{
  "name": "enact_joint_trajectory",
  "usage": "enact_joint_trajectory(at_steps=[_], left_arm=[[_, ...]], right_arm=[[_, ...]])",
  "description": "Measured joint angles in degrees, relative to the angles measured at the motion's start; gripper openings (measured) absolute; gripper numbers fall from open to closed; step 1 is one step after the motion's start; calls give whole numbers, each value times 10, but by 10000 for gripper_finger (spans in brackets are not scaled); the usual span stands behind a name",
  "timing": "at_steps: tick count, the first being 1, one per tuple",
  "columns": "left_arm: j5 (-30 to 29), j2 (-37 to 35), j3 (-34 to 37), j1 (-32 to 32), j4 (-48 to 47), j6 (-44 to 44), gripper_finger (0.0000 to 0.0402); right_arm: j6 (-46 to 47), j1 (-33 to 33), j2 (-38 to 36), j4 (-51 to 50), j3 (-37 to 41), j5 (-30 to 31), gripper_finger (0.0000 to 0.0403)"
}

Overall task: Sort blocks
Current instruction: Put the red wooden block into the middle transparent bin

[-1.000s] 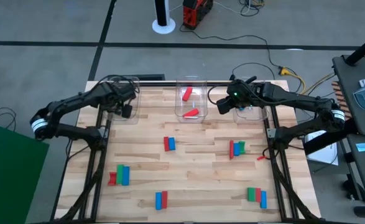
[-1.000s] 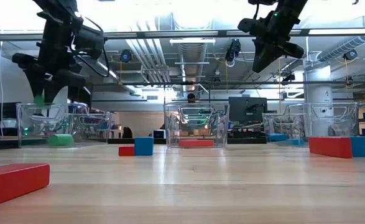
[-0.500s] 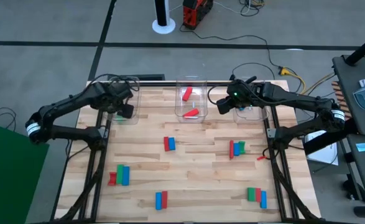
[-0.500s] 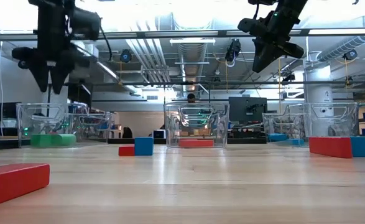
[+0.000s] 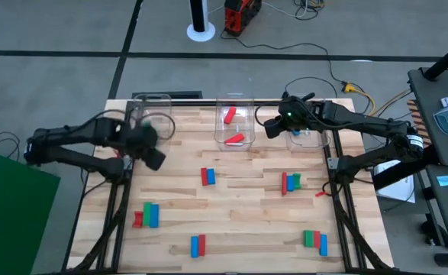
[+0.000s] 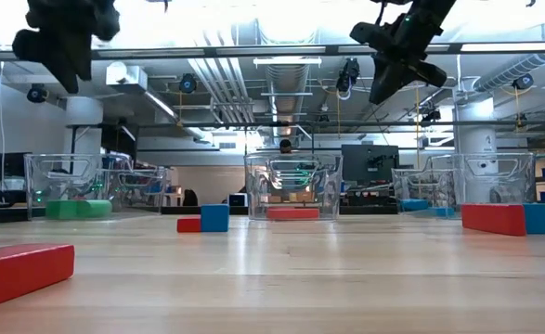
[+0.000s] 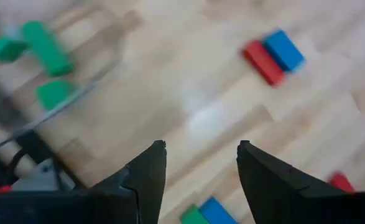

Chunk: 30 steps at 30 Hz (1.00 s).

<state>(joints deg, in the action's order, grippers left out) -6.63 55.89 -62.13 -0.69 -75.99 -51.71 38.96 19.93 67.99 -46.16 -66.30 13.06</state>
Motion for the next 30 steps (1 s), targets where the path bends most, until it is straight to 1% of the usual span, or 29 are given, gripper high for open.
enact_joint_trajectory(at_steps=[3,7,12,17,24,30], left_arm=[[-3,7,2,70,28,-1,173],[-3,25,2,148,55,-3,173],[-3,46,-6,207,57,-33,173],[-3,62,-12,231,59,-39,173],[-4,81,-11,234,60,-18,173],[-19,100,-10,234,61,15,173]], right_arm=[[0,-6,0,8,0,-4,34],[0,-20,0,21,0,-15,34],[0,-52,0,20,-14,-16,34],[1,-97,0,20,-32,-16,34],[15,-167,0,20,-51,-17,34],[37,-229,0,19,-66,-17,34]])
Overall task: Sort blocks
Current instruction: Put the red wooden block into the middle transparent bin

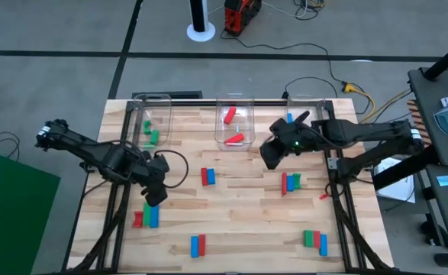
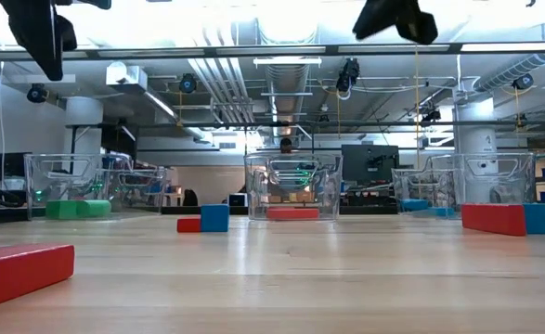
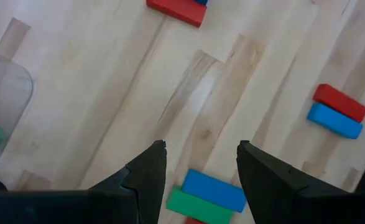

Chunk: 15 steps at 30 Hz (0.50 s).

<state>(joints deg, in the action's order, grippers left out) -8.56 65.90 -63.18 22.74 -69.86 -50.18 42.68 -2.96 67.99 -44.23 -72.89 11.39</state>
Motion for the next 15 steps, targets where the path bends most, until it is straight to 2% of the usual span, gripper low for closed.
enact_joint_trajectory(at_steps=[6,11,15], left_arm=[[-18,19,0,0,3,22,173],[-30,25,0,0,7,40,173],[-53,25,1,1,7,47,173]], right_arm=[[30,-57,0,-2,-12,-11,34],[10,-98,0,-24,-14,-36,34],[89,-105,0,-82,-14,-37,34]])
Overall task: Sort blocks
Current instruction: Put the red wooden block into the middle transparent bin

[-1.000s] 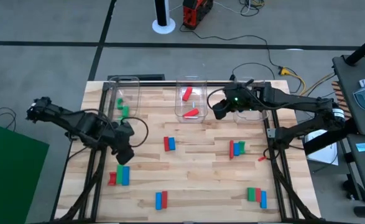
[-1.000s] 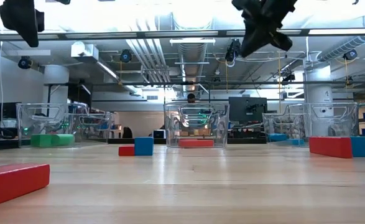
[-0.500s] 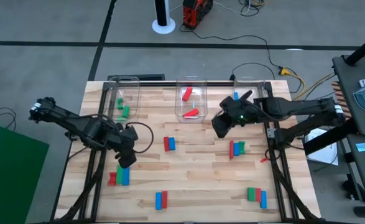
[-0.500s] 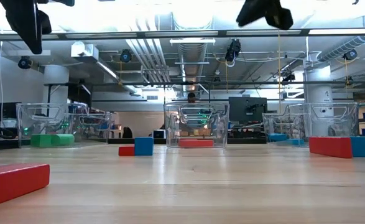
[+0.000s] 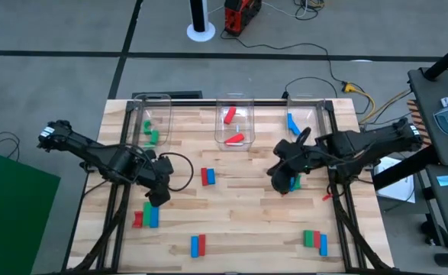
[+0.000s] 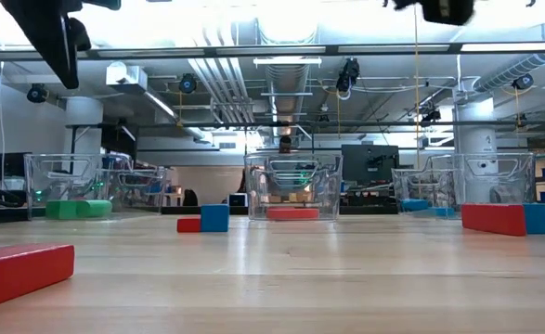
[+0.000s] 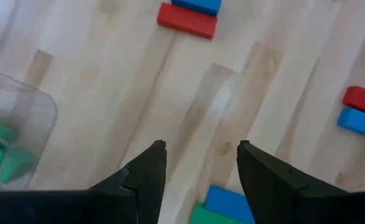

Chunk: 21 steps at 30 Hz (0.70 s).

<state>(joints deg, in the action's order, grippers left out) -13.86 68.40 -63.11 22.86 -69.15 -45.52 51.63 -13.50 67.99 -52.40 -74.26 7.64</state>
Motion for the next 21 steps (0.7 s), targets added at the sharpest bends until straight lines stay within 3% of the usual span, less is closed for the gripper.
enact_joint_trajectory(at_steps=[4,10,21], left_arm=[[-13,-1,0,0,0,-9,173],[-17,-3,0,1,0,-14,173],[-17,-5,0,1,0,-12,173]], right_arm=[[149,2,4,-57,0,15,34],[261,3,26,-116,0,24,34],[293,36,131,-194,-8,12,34]])
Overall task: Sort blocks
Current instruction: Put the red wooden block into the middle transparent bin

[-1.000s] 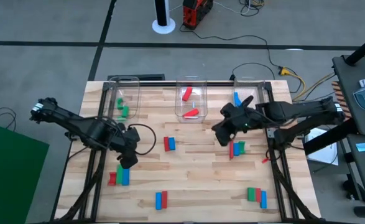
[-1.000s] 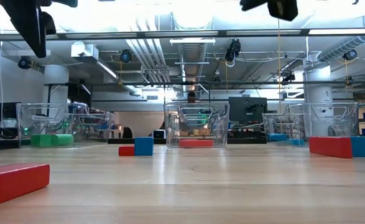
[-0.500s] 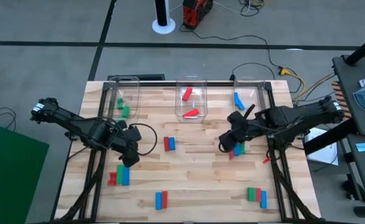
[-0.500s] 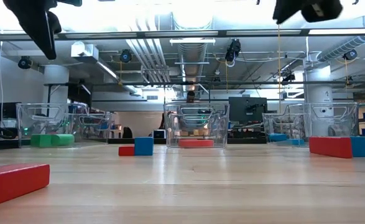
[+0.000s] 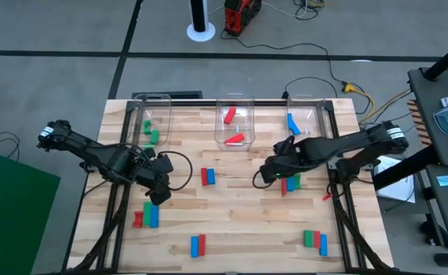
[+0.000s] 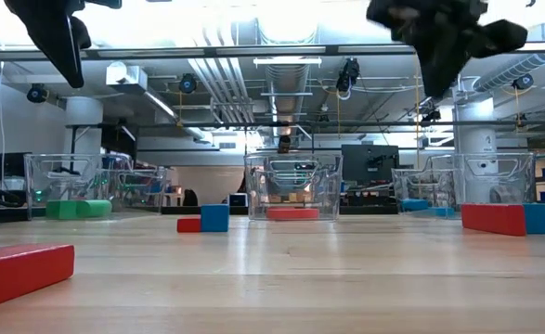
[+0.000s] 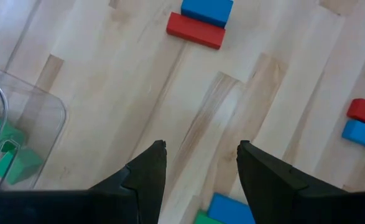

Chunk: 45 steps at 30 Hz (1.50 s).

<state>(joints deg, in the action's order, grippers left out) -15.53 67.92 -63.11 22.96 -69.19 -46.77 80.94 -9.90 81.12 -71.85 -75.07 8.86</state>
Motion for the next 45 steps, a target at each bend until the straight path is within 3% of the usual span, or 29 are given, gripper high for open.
enact_joint_trajectory(at_steps=[5,14,18,31,45], left_arm=[[0,0,0,0,0,0,173],[-6,0,0,7,-3,1,173],[-8,0,0,7,-3,0,173],[-24,0,0,9,-5,2,173],[-35,0,0,9,-5,2,173]], right_arm=[[-11,20,29,-32,1,-3,52],[-46,57,45,-31,9,-3,150],[-49,59,45,-28,27,-3,176],[-34,69,45,90,138,-21,160],[-10,72,45,175,228,-48,173]])
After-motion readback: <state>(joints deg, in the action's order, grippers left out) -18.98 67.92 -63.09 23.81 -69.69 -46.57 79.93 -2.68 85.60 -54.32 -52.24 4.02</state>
